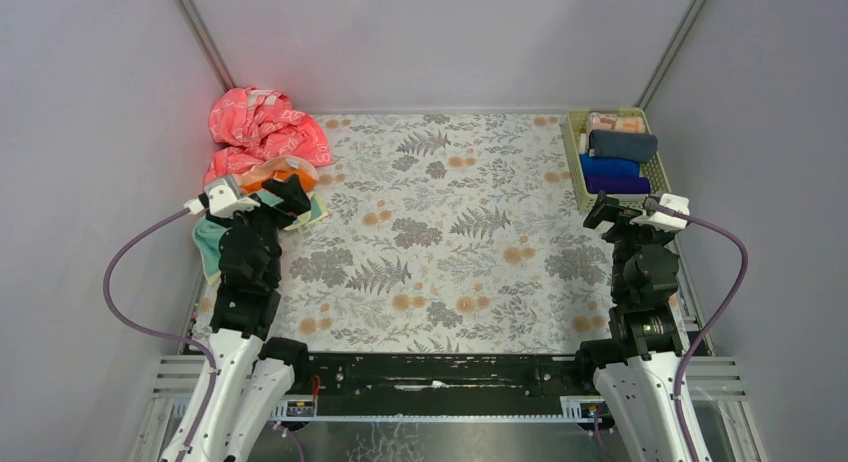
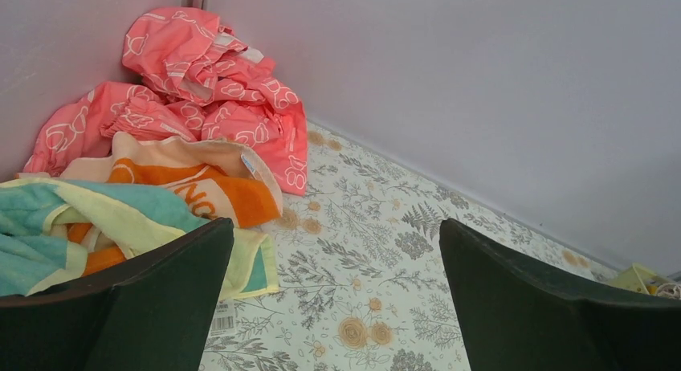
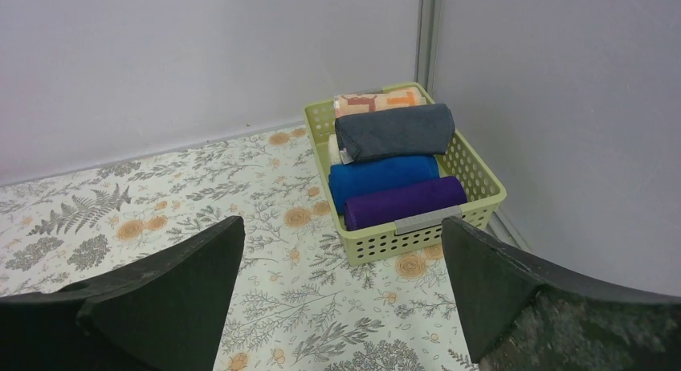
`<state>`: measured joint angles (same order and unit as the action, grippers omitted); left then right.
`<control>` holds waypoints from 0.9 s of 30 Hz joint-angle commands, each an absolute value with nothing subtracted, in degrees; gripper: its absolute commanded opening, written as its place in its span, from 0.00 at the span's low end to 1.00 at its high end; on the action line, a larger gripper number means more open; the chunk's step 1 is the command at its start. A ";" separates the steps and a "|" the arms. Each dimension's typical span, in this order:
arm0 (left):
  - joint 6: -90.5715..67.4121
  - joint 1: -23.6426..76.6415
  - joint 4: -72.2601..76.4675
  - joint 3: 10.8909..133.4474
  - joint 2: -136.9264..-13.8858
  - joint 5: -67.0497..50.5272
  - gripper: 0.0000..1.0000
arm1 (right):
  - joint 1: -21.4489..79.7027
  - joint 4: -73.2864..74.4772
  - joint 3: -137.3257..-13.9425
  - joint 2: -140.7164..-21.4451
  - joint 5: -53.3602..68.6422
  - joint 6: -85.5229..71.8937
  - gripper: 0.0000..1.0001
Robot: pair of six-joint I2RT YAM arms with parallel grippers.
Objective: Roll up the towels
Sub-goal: Move the towel to the center of the board.
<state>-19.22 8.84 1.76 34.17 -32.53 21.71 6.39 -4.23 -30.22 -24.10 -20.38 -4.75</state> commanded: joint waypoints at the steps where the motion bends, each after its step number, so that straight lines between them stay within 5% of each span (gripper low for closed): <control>1: -19.91 8.26 5.28 35.49 -32.24 23.96 1.00 | 6.94 -7.89 -30.67 -23.56 -21.58 -4.98 0.99; 11: -22.20 8.26 -4.09 41.47 -42.22 21.97 1.00 | 6.92 -7.21 -30.91 -23.05 -20.31 -6.55 0.99; 27: -18.21 5.45 -27.36 64.72 -86.56 8.40 1.00 | 9.34 -7.98 -29.90 -18.89 -19.33 -6.51 0.99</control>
<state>-21.47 8.12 -21.69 61.28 -80.23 10.07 8.23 -4.27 -29.87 -20.05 -19.88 -6.17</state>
